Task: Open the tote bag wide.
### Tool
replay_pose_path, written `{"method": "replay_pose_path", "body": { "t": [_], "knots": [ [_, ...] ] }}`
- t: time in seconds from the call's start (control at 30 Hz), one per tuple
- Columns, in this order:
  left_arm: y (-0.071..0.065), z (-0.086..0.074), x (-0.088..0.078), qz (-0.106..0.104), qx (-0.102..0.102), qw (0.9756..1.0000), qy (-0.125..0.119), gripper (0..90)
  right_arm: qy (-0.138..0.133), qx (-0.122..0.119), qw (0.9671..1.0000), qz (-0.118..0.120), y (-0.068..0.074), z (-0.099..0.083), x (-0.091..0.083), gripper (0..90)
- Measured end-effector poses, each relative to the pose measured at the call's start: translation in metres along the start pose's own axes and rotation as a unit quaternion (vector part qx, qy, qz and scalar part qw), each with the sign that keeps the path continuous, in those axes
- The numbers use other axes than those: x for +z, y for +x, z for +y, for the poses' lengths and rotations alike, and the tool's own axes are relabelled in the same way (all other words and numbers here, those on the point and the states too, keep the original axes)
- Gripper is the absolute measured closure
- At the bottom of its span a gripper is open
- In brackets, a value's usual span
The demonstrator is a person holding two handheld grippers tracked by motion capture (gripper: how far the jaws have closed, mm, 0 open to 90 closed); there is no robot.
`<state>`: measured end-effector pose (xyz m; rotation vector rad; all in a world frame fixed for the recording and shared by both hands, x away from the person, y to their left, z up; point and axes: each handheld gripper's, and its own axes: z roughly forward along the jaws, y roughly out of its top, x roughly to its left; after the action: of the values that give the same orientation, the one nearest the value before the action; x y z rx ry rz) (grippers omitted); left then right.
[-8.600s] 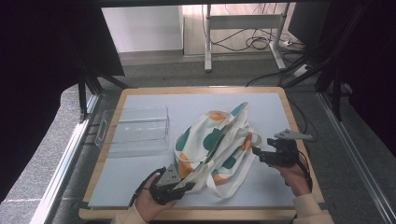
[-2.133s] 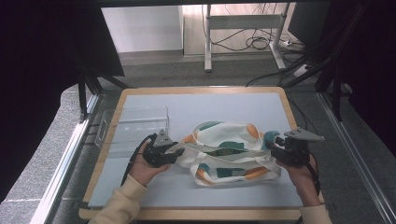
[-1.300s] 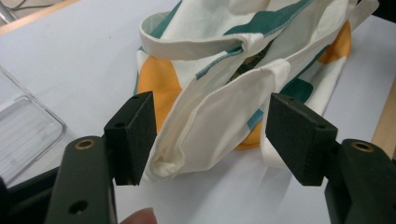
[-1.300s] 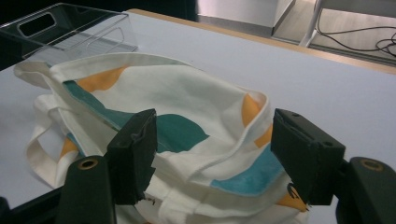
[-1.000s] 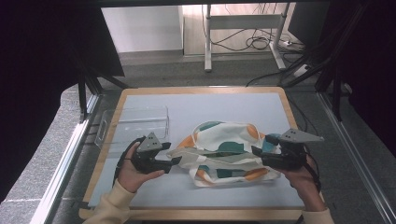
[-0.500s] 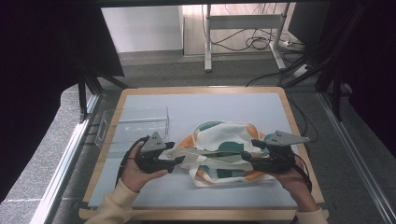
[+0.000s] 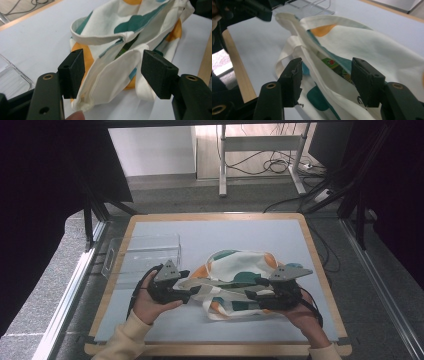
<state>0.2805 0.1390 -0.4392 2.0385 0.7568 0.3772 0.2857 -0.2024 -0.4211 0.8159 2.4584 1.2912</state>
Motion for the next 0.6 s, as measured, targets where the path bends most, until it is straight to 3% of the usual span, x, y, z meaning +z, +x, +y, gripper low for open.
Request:
{"method": "replay_pose_path", "body": {
  "t": [0.17, 0.43, 0.6],
  "knots": [
    [-0.002, 0.002, 0.005, -0.002, 0.003, 1.0000, 0.004, 35.4, 0.019, -0.012, 0.9995, 0.020, 0.006, -0.002, 0.012, 43.7],
    [-0.003, 0.002, 0.008, -0.003, 0.011, 0.9999, 0.007, 34.8, 0.050, -0.031, 0.9982, 0.016, 0.012, -0.005, 0.029, 46.4],
    [0.000, 0.003, 0.004, -0.002, 0.006, 1.0000, 0.001, 34.9, 0.053, -0.025, 0.9982, 0.012, 0.010, -0.007, 0.031, 50.8]
  ]
}}
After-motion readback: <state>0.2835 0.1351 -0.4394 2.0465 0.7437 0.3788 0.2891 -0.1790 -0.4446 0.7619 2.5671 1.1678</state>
